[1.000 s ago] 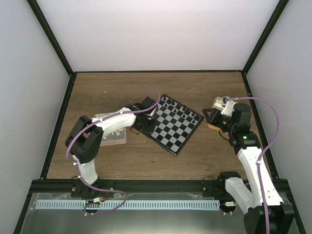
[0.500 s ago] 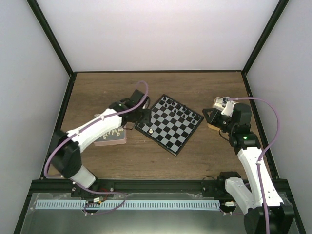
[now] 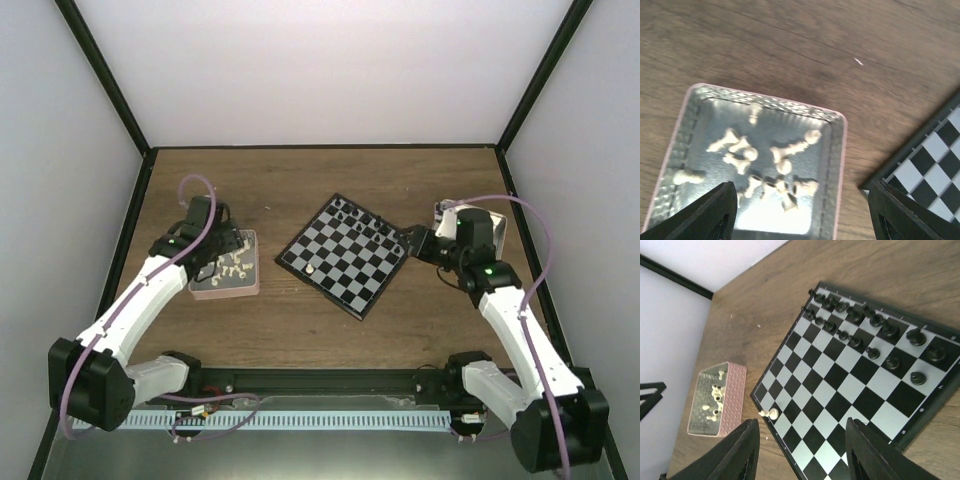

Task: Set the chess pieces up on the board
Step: Place the chess piece on the chessboard, then pick up the chessboard from the center of the board.

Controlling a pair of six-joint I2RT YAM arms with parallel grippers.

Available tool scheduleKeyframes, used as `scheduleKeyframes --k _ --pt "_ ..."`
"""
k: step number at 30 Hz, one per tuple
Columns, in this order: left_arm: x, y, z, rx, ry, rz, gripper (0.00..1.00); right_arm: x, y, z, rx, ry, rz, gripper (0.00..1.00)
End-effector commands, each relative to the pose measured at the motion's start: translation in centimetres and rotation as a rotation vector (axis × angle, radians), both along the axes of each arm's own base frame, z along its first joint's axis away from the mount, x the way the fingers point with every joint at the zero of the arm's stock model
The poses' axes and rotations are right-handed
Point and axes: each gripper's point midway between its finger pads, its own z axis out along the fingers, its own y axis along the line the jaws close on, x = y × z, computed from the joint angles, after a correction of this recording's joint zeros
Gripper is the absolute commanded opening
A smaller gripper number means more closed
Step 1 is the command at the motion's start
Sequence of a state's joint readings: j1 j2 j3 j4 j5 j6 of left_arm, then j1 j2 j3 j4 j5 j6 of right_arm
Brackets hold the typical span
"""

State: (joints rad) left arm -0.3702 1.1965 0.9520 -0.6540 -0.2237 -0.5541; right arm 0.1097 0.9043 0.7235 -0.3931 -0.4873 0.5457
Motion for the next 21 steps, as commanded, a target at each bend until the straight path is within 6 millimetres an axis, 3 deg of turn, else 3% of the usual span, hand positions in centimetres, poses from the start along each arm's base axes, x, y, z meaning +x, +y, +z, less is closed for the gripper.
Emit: scheduleKeyframes --k 1,8,16,21 --pt "0.8 2.3 -0.1 -0.046 -0.053 0.089 0.74 1.5 1.6 0.9 -0.035 -0.034 0.011 0.49" --pt "2.1 5.5 -3.3 -0.101 0.016 0.211 0.72 3.1 3.9 0.1 -0.034 -0.02 0.009 0.45" --pt "2.2 5.5 -8.1 -0.073 0.157 0.201 0.4 4.1 4.4 -1.8 -0.043 0.027 0.004 0.35" --pt "2.2 5.6 -10.0 -0.041 0.209 0.191 0.29 4.6 4.6 -2.1 -0.058 0.026 0.02 0.32"
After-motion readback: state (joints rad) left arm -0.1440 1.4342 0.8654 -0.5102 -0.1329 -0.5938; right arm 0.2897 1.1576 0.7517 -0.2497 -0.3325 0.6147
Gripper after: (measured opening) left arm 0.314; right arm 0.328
